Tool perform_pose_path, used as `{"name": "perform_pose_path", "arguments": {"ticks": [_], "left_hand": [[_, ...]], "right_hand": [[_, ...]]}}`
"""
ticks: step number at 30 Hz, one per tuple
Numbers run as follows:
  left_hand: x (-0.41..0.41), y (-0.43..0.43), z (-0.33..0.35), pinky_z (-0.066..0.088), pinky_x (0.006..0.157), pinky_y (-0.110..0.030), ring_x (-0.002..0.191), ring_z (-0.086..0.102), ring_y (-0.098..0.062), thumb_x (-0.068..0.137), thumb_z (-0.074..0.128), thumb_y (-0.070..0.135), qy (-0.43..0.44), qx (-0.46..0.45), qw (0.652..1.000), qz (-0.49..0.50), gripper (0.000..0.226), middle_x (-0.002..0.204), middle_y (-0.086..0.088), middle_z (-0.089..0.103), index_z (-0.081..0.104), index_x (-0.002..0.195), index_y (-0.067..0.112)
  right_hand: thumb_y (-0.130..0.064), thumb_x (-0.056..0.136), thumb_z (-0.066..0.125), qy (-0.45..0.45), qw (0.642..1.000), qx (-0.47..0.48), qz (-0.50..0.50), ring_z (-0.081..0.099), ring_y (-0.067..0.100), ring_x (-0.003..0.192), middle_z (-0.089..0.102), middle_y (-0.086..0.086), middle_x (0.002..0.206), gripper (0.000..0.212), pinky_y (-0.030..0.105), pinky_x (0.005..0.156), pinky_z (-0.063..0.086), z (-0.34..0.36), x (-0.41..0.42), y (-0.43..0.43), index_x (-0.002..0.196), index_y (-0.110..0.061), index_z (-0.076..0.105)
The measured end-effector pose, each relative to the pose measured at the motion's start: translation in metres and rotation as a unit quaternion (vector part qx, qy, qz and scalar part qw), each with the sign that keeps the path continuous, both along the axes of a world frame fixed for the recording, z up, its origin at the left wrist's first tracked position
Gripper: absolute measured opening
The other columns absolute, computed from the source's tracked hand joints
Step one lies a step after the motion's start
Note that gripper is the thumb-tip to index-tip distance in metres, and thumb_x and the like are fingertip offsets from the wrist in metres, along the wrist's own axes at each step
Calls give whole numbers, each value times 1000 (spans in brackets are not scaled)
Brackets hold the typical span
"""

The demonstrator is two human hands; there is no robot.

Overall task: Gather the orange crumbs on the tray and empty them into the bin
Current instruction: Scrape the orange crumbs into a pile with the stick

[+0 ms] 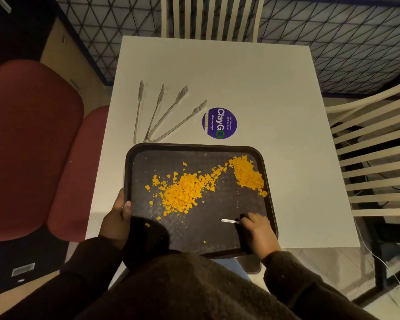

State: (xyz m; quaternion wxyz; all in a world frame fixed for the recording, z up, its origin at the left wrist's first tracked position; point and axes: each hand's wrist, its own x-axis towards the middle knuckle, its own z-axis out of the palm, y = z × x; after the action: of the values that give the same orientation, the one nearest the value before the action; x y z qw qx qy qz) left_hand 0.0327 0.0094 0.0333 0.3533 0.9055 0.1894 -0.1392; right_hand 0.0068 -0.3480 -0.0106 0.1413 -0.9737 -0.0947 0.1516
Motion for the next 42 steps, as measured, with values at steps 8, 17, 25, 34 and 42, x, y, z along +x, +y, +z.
{"name": "perform_pose_path", "arguments": {"ticks": [8, 17, 25, 34, 42], "left_hand": [[-3, -2, 4, 43, 93, -41, 110, 56, -40, 95, 26, 31, -1, -29, 1000, 5, 47, 125, -20, 57, 29, 139, 16], [-5, -4, 4, 38, 92, -33, 116, 52, -34, 97, 27, 22, -12, -94, 995, 33, 42, 128, -14, 54, 30, 139, 20], [-12, -6, 3, 35, 102, -36, 122, 48, -34, 98, 28, 18, -7, -89, 995, 49, 43, 135, -14, 51, 28, 141, 20], [-17, -7, 5, 33, 106, -38, 125, 45, -33, 98, 28, 18, 3, -88, 995, 43, 45, 138, -14, 48, 26, 143, 19], [-16, -7, 4, 34, 105, -39, 124, 46, -35, 98, 27, 21, 0, -87, 995, 44, 45, 137, -14, 49, 25, 143, 19]], "right_hand": [[-3, 88, 56, -31, 989, 41, -137, 52, 27, 74, 55, 8, 76, 10, 31, 64, 37, -5, 81, 20, 85, -3, 65], [-11, 84, 64, 9, 993, 114, 17, 57, 20, 80, 63, 4, 88, 9, 34, 75, 48, 22, 25, 43, 91, -15, 65], [-9, 85, 62, -18, 985, 150, 86, 56, 24, 69, 62, 5, 76, 6, 29, 65, 41, 21, 22, 79, 80, -11, 65], [-3, 84, 58, -16, 979, 154, -133, 49, 20, 73, 57, 10, 82, 9, 31, 71, 44, 11, 77, 89, 81, -1, 66], [-9, 87, 57, 6, 949, 145, -282, 57, 21, 79, 64, 11, 91, 9, 27, 73, 42, 10, 90, 77, 89, -5, 65]]}}
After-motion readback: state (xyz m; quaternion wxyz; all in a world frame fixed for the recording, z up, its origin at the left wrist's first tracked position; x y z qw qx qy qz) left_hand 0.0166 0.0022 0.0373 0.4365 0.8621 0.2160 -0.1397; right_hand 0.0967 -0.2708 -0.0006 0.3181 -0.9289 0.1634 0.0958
